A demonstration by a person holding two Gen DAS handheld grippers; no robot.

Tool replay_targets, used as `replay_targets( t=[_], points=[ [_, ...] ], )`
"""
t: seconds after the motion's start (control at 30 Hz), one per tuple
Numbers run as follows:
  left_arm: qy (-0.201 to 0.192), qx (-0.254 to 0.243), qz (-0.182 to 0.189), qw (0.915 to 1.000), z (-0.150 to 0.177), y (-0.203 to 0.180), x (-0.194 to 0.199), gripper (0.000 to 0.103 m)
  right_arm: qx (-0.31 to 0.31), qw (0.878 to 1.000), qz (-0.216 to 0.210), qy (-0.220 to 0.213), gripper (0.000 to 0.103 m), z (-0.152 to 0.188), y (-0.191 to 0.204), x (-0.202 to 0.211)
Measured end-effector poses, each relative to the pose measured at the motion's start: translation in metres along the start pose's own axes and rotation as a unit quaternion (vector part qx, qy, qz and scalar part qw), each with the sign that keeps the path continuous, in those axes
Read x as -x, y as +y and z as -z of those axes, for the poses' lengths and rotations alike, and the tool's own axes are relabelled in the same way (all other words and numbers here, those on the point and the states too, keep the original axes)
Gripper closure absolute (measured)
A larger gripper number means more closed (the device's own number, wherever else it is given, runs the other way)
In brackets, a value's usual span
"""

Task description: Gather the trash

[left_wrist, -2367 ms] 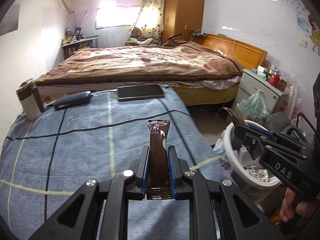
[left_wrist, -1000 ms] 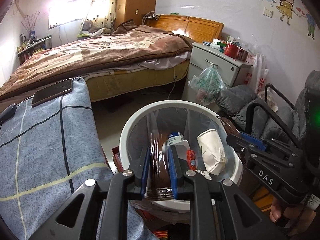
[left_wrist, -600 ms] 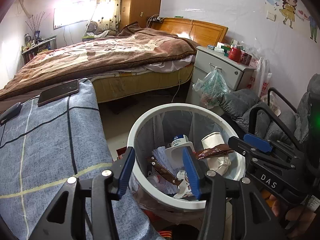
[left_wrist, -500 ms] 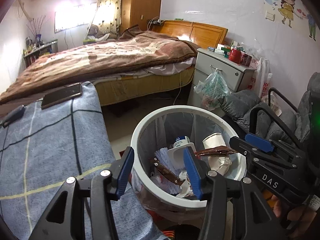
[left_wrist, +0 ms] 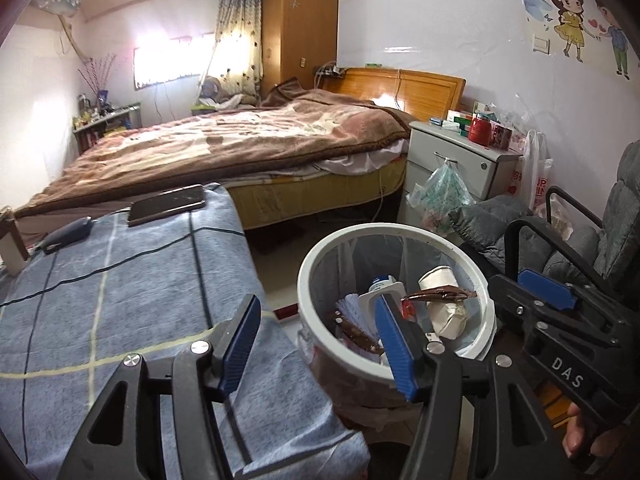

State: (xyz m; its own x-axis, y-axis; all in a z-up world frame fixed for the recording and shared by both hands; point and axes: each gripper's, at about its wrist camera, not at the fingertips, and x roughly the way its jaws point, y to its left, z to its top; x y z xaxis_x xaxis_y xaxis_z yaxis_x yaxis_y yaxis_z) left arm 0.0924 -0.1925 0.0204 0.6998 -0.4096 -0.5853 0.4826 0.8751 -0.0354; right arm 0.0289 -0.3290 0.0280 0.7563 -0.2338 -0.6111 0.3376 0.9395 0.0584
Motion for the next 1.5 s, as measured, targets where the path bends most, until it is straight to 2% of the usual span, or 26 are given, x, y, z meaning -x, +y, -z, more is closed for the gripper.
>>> replay_targets(
  t=[0.27, 0.43, 1.5],
  points=[
    [-0.016, 0.008, -0.008, 0.9998, 0.018, 0.006, 0.020, 0.037, 0.000, 1.000, 0.006, -0.021, 0.059, 0.013, 0.010, 0.016],
    [-0.031, 0.005, -0.043, 0.9986, 0.025, 0.006, 0.029, 0.036, -0.002, 1.000, 0.005, -0.026, 0.059, 0.022, 0.015, 0.020],
    [-0.029, 0.021, -0.043, 0.9985, 0.034, 0.011, 0.041, 0.036, 0.002, 0.999, 0.006, -0.035, 0.059, 0.027, 0.029, 0.033]
  ],
)
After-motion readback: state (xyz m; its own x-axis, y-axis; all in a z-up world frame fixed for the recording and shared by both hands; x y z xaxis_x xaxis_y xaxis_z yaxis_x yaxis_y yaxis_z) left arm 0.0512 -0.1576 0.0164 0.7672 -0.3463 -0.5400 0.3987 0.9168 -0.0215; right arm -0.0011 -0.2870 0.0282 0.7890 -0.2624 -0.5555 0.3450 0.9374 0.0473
